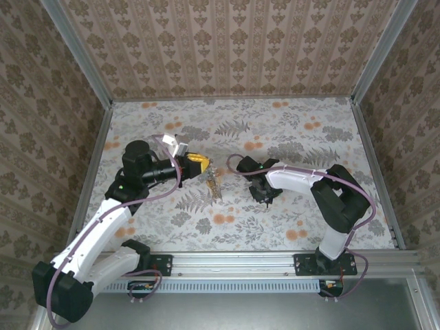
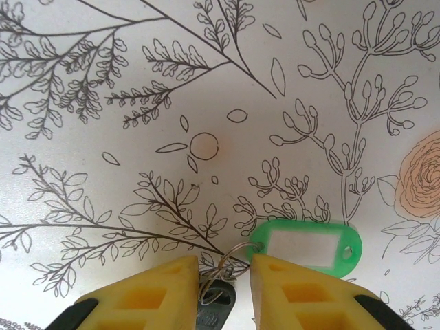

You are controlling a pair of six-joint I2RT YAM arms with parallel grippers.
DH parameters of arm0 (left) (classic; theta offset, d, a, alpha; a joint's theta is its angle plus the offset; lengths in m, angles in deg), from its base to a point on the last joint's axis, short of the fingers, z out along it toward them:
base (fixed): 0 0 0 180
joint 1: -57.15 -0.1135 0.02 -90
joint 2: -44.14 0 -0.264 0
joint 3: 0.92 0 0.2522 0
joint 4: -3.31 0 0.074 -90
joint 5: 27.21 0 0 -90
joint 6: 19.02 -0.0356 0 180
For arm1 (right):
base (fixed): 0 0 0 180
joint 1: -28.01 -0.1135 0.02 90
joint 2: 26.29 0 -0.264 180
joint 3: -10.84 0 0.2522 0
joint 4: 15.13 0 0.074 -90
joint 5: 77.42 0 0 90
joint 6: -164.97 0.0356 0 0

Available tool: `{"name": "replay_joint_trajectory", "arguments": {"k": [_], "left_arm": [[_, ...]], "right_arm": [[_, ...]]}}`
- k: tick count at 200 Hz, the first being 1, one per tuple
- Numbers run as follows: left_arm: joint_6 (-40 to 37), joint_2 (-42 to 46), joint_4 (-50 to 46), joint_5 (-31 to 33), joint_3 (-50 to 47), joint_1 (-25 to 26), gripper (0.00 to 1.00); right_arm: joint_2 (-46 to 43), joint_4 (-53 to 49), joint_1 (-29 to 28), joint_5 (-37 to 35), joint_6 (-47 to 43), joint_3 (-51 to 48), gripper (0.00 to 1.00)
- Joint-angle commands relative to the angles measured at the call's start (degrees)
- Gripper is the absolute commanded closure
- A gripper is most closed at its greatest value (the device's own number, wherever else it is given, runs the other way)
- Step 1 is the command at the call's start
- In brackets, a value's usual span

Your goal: Put the keys on the keyring

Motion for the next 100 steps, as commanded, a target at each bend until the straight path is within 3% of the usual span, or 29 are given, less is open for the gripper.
{"name": "replay_joint_trajectory", "arguments": {"k": [1,100], "left_arm": [[0.8,1.9,4.0,-1.8,-0.1,-0.2,1.0],[0.7,3.1,4.1,-1.7,-0.4,0.0,1.0]], "right_arm": [[-0.7,-2.1,-0.4,-1.6,1.0,-0.3,0.71],[1.5,-0.2,0.3,-1.1,1.2,-0.4,0.76]]}}
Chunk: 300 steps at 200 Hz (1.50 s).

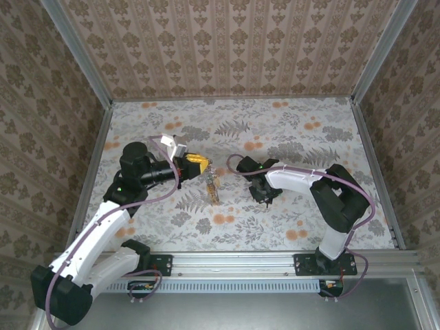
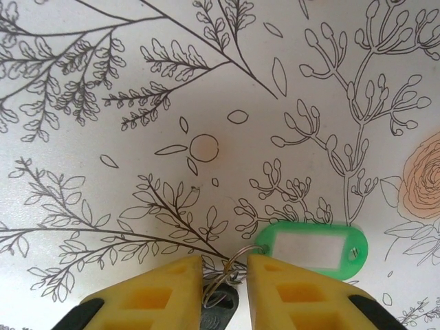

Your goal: Put the keys on the keyring

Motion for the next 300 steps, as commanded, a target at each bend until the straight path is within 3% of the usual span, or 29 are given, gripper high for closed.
{"name": "replay_joint_trajectory", "arguments": {"k": [1,70,126,165,210,300], "left_arm": [[0.7,1.5,3.4,-1.3,-0.1,0.0,1.0],[0.6,1.9,2.9,-0.9,-0.1,0.2,1.0],[0.3,1.8,2.0,0.0,0.2,0.2,1.0],[-0.4,1.3,0.2,0.1,0.9,0.2,1.0],[-3.7,1.7,-5.9,-1.2,4.3,0.2,1.0],[-12.3,-1.1,-13.2,-17.3,11.1,3.6,1.0]], "right_arm": [[1.0,-0.5,0.3,-1.1,1.0,-0.4,0.76],[0.1,0.0,0.8,-0.5,1.2,-1.0,0.86],[-9.4,1.6,-0.5,1.6,-0.7,-2.3,0.95],[-26.0,9.6,-0.9,10.4,-5.9,-8.3,0.98],[-43.3,17.9,-0.9,30.3,-13.9,-11.0,0.97],[-49.6,32.5,-0.9,53.1,-16.5,-5.4,0.97]]}}
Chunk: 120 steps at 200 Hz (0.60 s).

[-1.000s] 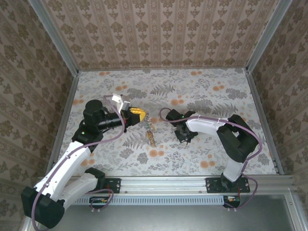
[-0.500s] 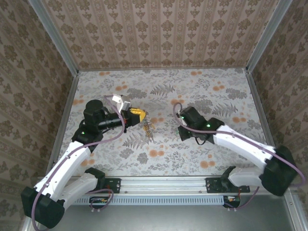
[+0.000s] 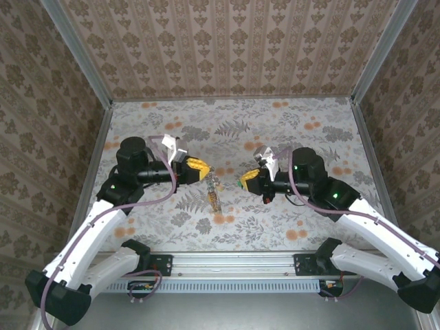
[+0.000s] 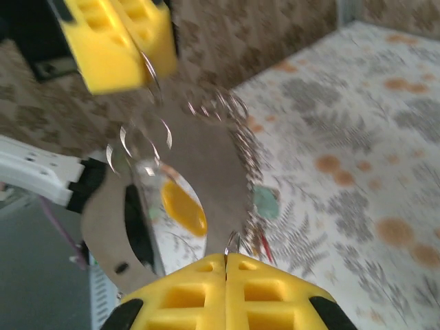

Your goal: Put the keys on the keyring

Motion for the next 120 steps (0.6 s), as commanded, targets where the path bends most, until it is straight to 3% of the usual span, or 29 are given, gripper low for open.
{"name": "replay_joint_trajectory", "arguments": {"k": [1,57,120], "left_arm": [[-4.4,-1.0,-1.7,-7.2,3.3,1.7,1.0],[-8.3,-4.7,-6.4,-10.5,6.3,3.1,1.0],[-13.2,-8.0,-11.6,-15.8,8.8,3.1,1.0]], "right_arm": [[-1.0,6.7,-0.3,9.1,-2.7,1.9,0.97],[1.4,11.4,0.2,17.2,-6.4,2.1,1.0],[4.1,9.0,2.0,22.2,-9.6,4.9,1.0]]}}
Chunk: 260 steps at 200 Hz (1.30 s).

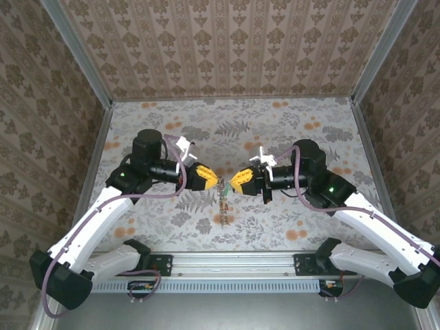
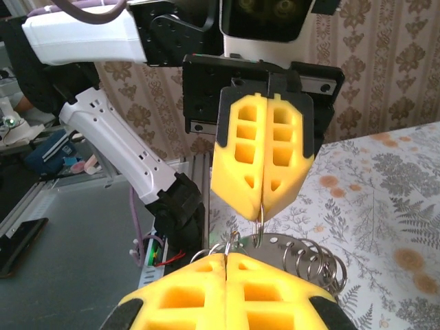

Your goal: Put the keys on the keyring

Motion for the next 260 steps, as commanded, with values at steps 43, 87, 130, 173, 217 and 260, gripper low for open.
{"name": "replay_joint_trajectory", "arguments": {"k": [43,87,130,173,217,260], "left_arm": [[-4.3,-0.2,-2.1,-5.5,3.2,0.2,1.0],[-4.0,-0.1,-1.6,-4.9,3.1,0.3,1.0],[-3.3,-0.1,-0.7,-5.1,2.9,0.5,1.0],[-3.6,0.2,-1.1,-5.0,2.8,0.5,1.0],[-3.7,0.2,-1.3,-5.1,2.9,0.6,1.0],[-3.8,0.5,-1.3,-5.1,3.0,0.6,1.0]], "right_arm": [[2.3,-2.1,0.7,6.8,-3.3,4.0,1.0],[2.8,-1.9,0.6,6.6,-3.4,4.1,1.0],[3.2,-3.3,0.4,5.6,-4.2,4.3,1.0],[3.6,-1.9,0.3,3.9,-4.4,4.4,1.0],[4.9,-2.3,0.1,3.3,-5.2,5.2,1.0],[5.6,-3.5,0.1,2.8,-6.2,6.0,1.0]]}}
